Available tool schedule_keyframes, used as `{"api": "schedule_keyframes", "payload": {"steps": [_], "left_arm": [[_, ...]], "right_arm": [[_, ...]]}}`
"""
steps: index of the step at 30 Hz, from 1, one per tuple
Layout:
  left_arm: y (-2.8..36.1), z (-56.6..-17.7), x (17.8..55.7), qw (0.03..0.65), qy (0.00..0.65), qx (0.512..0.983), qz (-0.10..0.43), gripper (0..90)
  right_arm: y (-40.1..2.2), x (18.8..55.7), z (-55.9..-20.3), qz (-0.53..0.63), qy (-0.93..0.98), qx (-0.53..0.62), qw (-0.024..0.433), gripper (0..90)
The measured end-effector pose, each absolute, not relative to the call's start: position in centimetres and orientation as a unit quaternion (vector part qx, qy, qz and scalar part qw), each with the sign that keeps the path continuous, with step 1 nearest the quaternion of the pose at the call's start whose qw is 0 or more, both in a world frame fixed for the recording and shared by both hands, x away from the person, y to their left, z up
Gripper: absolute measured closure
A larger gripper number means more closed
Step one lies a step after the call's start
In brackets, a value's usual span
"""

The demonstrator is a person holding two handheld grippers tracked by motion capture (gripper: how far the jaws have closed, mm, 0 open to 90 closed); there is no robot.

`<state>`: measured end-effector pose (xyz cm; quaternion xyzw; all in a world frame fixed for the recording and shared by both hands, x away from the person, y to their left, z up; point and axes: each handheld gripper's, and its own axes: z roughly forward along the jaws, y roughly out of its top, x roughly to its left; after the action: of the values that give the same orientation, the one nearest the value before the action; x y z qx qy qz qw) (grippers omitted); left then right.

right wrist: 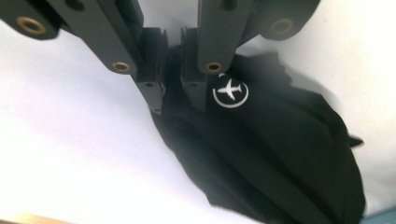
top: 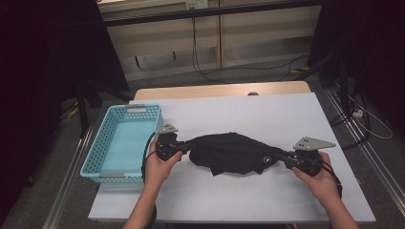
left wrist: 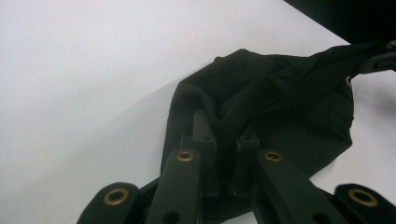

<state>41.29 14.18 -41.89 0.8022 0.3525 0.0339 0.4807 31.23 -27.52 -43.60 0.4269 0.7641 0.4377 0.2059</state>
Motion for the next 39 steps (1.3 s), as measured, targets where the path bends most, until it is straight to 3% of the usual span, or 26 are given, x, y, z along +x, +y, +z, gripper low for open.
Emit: {"api": "schedule_keyframes", "payload": {"steps": [5, 13, 17, 22, 26, 30, 39], "left_arm": [[14.4, -41.5, 41.3, 0.479, 0.355, 0.802, 0.027, 84.2], [14.8, -41.6, 41.2, 0.472, 0.366, 0.802, 0.03, 84.2], [14.7, -41.6, 41.2, 0.471, 0.363, 0.803, 0.032, 84.2], [14.5, -41.6, 41.3, 0.469, 0.361, 0.805, 0.03, 84.2], [14.6, -41.6, 41.3, 0.468, 0.361, 0.806, 0.031, 84.2], [14.7, -41.5, 41.3, 0.468, 0.361, 0.806, 0.031, 84.2], [15.3, -40.2, 41.1, 0.47, 0.367, 0.802, 0.013, 85.1]], "right_arm": [[-27.9, 31.3, -42.2, 0.479, 0.735, 0.441, 0.19, 81.9], [-26.9, 31.4, -43.7, 0.439, 0.761, 0.433, 0.201, 67.3], [-26.6, 31.7, -43.9, 0.44, 0.758, 0.437, 0.204, 55.8], [-26.2, 32.0, -44.1, 0.437, 0.759, 0.435, 0.21, 52.0], [-26.2, 32.2, -44.1, 0.45, 0.751, 0.434, 0.212, 57.4], [-26.3, 32.1, -43.7, 0.469, 0.753, 0.415, 0.203, 83.0], [-28.1, 31.6, -41.9, 0.539, 0.689, 0.451, 0.179, 84.8]]}}
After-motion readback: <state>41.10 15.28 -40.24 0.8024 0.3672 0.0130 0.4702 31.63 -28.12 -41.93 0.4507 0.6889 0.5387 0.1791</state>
